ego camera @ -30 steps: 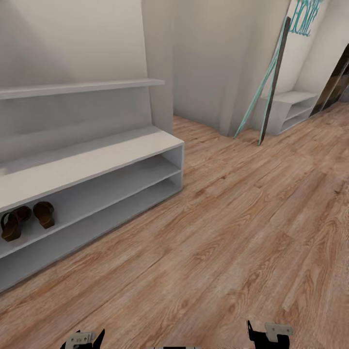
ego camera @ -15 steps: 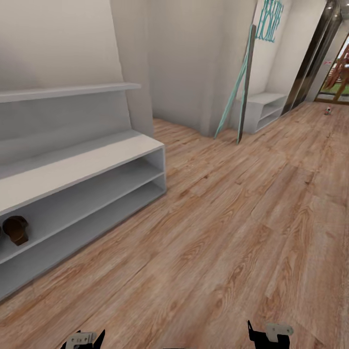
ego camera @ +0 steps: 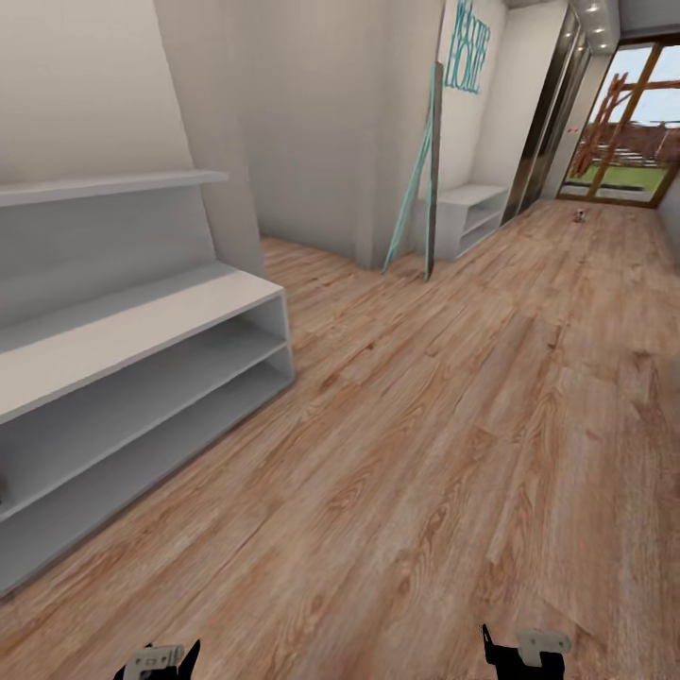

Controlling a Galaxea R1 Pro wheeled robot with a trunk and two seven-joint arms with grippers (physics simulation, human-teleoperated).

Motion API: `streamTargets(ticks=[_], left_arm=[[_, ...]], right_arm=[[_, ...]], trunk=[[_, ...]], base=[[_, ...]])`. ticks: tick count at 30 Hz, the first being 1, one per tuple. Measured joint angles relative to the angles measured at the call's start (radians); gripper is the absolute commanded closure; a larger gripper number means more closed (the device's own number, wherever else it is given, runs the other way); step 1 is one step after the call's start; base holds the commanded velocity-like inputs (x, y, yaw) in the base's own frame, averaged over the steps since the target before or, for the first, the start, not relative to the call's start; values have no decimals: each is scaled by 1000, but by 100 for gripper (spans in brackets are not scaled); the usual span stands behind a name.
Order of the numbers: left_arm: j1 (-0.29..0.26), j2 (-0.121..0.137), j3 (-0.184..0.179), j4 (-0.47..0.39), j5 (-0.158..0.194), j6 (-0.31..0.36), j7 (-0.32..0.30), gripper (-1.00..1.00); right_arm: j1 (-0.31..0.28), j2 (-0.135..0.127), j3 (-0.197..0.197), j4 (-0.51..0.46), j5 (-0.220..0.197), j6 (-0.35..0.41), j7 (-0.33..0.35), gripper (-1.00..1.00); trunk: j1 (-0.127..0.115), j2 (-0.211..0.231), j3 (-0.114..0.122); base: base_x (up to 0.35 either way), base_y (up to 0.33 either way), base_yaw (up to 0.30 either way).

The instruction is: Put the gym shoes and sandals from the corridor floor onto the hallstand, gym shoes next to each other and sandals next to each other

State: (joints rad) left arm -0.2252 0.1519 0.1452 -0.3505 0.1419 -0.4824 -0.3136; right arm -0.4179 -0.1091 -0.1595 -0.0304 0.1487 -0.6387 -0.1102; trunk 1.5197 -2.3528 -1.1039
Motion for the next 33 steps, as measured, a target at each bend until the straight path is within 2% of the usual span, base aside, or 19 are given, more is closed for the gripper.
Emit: streamTargets(ticks=[4, 21, 33], left_arm=[[0, 0, -3, -5, -1, -1, 37, -100], [0, -1, -9, -2, -7, -1, 40, -100], [0, -2, -8, 2, -6, -1, 49, -100]], right_arm=[[0, 0, 0, 0, 0, 0, 0, -100], [0, 1, 1, 2, 1, 0, 0, -100], [3, 3, 1, 3, 2, 0, 1, -100]], trunk=[[0, 0, 5], [0, 0, 27], [-1, 0, 43]], base=[[0, 0, -226], [15, 0, -197], [301, 0, -180]])
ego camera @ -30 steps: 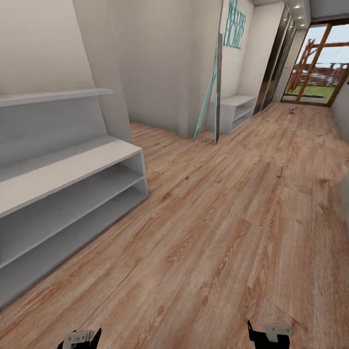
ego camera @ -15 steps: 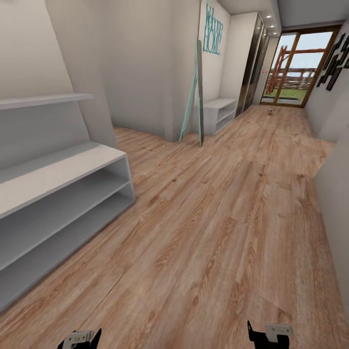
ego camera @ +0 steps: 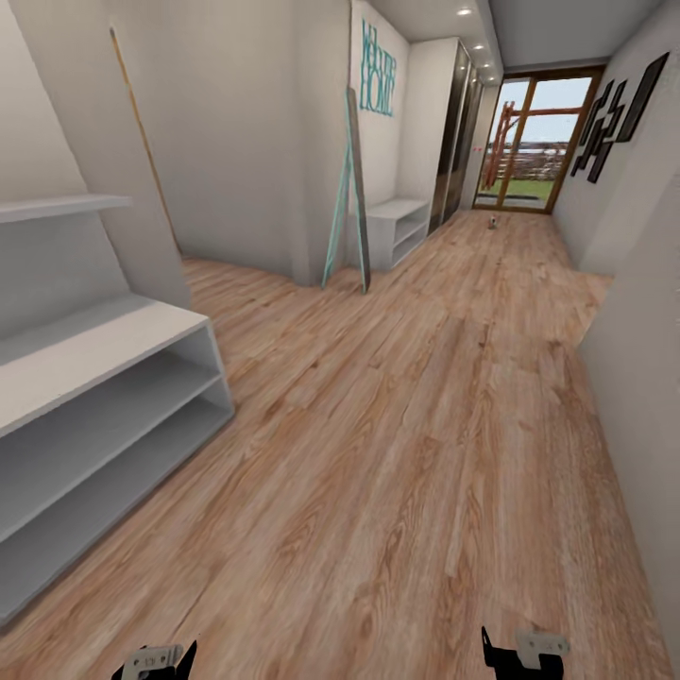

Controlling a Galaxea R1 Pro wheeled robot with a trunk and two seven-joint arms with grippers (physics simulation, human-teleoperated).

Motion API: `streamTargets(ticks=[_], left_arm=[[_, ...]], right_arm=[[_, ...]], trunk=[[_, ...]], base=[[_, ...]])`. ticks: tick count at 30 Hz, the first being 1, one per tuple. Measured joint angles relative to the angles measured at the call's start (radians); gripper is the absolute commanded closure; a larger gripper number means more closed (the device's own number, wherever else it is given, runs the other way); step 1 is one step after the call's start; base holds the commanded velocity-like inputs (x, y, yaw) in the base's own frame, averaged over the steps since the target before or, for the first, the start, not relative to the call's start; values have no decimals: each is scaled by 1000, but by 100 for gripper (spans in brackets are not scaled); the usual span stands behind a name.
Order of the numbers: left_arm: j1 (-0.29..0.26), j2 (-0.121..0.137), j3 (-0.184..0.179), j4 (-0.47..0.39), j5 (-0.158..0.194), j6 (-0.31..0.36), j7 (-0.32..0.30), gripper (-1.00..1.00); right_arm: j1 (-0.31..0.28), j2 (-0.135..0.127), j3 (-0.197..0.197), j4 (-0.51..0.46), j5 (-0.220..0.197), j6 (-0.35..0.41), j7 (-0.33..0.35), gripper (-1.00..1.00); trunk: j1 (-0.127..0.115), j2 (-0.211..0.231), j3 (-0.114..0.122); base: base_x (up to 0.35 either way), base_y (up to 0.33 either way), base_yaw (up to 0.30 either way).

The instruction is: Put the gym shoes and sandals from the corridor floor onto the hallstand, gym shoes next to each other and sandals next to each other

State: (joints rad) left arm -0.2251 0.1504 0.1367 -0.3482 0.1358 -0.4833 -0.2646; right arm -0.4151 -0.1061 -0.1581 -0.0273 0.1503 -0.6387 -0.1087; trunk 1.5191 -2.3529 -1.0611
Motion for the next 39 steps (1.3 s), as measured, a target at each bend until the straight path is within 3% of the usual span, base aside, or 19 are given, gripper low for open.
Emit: streamTargets(ticks=[32, 39], left_arm=[[0, -14, -4, 3, -13, -31, 2, -100], [0, -14, -3, 3, -71, -23, 14, -100]], right_arm=[[0, 13, 0, 0, 2, 0, 2, -100], [0, 15, 0, 0, 2, 0, 2, -100]], trunk=[[0, 0, 44], [0, 0, 54]], base=[[337, 0, -134], [339, 0, -104]])
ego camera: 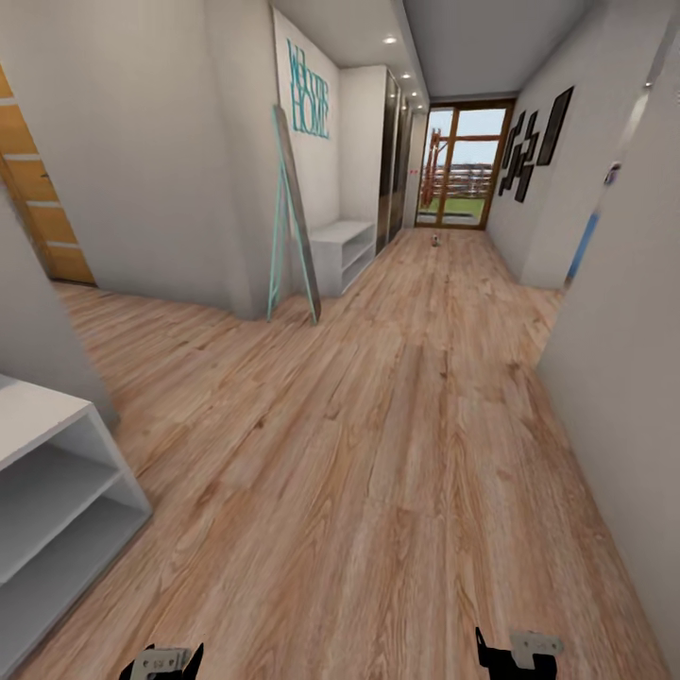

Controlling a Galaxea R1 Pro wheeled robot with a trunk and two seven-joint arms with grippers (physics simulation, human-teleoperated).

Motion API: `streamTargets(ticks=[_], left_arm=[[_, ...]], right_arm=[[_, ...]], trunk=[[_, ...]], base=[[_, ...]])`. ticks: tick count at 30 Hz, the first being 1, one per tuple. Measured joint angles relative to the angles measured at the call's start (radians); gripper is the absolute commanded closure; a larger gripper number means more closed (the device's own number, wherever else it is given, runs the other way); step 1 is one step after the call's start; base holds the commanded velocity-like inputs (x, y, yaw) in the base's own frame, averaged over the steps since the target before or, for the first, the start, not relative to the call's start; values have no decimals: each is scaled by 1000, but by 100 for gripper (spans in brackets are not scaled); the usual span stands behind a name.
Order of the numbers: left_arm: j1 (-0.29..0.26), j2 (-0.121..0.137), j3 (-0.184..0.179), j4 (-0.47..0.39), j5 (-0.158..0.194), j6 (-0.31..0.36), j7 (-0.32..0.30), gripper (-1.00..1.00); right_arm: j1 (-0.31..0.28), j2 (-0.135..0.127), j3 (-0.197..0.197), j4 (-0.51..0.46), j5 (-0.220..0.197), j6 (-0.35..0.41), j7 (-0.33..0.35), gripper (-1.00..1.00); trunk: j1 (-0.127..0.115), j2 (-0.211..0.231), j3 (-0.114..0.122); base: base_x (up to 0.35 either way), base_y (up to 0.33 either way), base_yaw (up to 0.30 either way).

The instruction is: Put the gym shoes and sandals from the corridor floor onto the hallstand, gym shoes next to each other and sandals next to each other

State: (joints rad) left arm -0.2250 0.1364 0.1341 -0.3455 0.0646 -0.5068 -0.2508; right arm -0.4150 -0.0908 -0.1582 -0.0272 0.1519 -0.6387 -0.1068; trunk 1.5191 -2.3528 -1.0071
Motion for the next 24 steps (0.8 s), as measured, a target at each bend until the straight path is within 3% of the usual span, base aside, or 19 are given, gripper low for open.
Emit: streamTargets(ticks=[6, 15, 24], left_arm=[[0, -3, 0, -1, -12, 1, 50, -100], [0, -26, -1, 0, -14, -2, 55, -100], [0, -30, -1, 3, -14, -4, 57, -100]], right_arm=[[0, 0, 0, 0, 0, 0, -1, -100], [0, 0, 0, -3, 0, 0, -4, -100], [0, 0, 0, -3, 1, 0, -2, -100]], trunk=[[0, 0, 8], [0, 0, 14], [0, 0, 15]], base=[[339, 0, -64], [339, 0, -8], [339, 0, 0]])
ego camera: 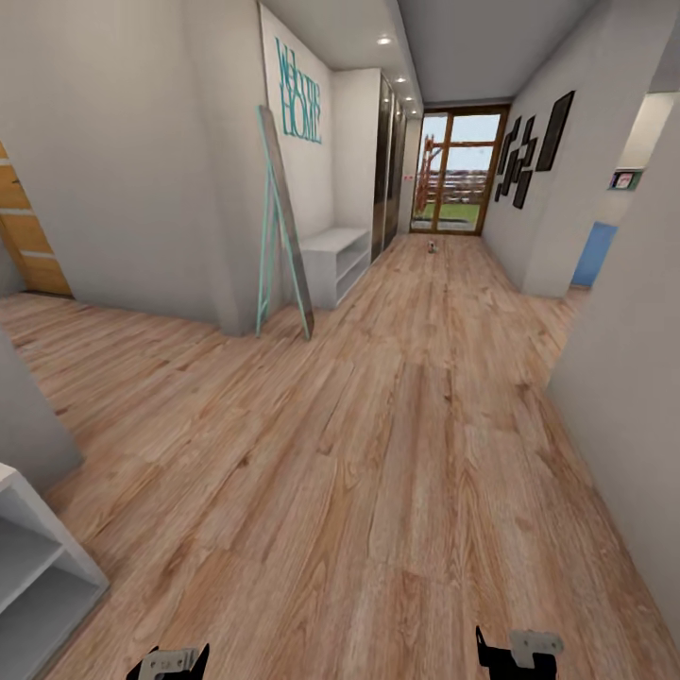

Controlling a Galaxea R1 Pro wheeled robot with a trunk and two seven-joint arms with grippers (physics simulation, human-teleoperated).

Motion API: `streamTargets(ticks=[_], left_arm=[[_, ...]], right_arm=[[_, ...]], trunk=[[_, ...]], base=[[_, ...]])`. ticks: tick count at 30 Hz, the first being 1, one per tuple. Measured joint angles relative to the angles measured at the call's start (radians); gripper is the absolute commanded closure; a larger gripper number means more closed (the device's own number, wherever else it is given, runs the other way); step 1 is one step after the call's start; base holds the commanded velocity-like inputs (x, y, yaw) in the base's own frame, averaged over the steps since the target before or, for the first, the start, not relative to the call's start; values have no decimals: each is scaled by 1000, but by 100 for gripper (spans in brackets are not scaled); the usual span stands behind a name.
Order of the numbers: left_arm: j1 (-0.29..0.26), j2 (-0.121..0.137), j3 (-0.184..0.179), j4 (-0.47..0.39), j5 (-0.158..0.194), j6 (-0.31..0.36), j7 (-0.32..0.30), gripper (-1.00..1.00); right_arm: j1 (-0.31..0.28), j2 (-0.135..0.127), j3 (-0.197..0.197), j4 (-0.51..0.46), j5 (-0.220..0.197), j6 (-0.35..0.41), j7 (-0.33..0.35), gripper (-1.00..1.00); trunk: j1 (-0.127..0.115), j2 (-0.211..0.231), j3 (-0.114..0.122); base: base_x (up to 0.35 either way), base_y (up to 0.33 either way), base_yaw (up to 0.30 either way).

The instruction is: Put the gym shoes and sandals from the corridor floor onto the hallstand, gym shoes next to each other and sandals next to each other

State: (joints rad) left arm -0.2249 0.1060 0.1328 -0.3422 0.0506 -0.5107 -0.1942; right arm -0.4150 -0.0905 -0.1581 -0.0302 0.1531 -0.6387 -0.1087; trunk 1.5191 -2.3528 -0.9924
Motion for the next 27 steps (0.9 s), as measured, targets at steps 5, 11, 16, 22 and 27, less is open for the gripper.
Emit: streamTargets(ticks=[5, 11, 16, 22, 27], left_arm=[[0, -5, 0, 13, -1, 0, 0, -100], [0, -7, 0, 18, 0, -1, 0, -100], [0, -7, 2, 19, 7, -1, 0, -100], [0, -8, 3, 19, 8, -2, 0, -100], [0, -8, 2, 19, 6, -2, 0, -100]], right_arm=[[0, 0, 0, 0, 0, 0, 1, -100], [0, 0, 0, 0, 0, 0, 0, -100], [0, 0, 0, 0, -1, 0, -2, -100], [0, 0, 0, 0, -1, 0, -3, -100], [0, 0, 0, 1, -2, 0, -3, -100]], trunk=[[0, 0, 0], [0, 0, 0], [0, 0, 0], [0, 0, 0], [0, 0, 0]], base=[[339, 0, 0], [339, 0, 0], [339, 0, -7], [339, 0, -143], [339, 0, -242]])
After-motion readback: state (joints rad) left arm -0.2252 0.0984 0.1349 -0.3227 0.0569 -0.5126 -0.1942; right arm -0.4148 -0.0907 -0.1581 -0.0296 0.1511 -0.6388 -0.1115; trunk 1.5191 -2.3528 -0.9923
